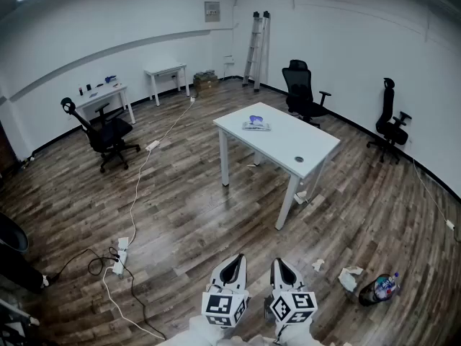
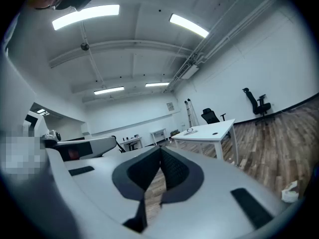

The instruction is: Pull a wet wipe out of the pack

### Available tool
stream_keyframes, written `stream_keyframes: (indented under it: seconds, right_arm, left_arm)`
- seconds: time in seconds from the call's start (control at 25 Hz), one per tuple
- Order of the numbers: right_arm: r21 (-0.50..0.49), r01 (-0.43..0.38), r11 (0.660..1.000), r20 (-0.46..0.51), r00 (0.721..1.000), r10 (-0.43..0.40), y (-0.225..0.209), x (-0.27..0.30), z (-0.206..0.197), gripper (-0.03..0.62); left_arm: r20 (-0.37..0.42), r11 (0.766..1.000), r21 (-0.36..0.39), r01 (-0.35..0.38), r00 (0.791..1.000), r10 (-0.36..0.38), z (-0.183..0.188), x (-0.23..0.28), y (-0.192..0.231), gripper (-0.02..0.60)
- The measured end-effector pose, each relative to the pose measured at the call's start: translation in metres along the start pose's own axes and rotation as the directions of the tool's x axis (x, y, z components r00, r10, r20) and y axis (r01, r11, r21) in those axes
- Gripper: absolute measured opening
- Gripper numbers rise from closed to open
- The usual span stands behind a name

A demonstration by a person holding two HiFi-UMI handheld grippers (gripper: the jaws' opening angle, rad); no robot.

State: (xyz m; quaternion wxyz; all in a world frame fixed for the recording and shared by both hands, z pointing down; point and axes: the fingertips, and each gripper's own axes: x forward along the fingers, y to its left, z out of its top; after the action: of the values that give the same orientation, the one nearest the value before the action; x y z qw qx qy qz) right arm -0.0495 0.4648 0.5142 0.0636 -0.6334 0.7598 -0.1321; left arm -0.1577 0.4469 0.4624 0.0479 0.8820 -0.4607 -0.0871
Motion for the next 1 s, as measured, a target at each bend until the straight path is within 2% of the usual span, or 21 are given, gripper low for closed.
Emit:
stream_keyframes:
  seconds: [1.0]
  right_arm:
    - [-0.002, 0.036, 0.999, -0.026, 0.999, -0.036, -0.003, 0.017, -0.004, 0.009]
  left_arm:
    - [-0.016, 1.0, -0.02, 0.025, 1.0, -0.025, -0.008, 0.012, 0.014, 0.0]
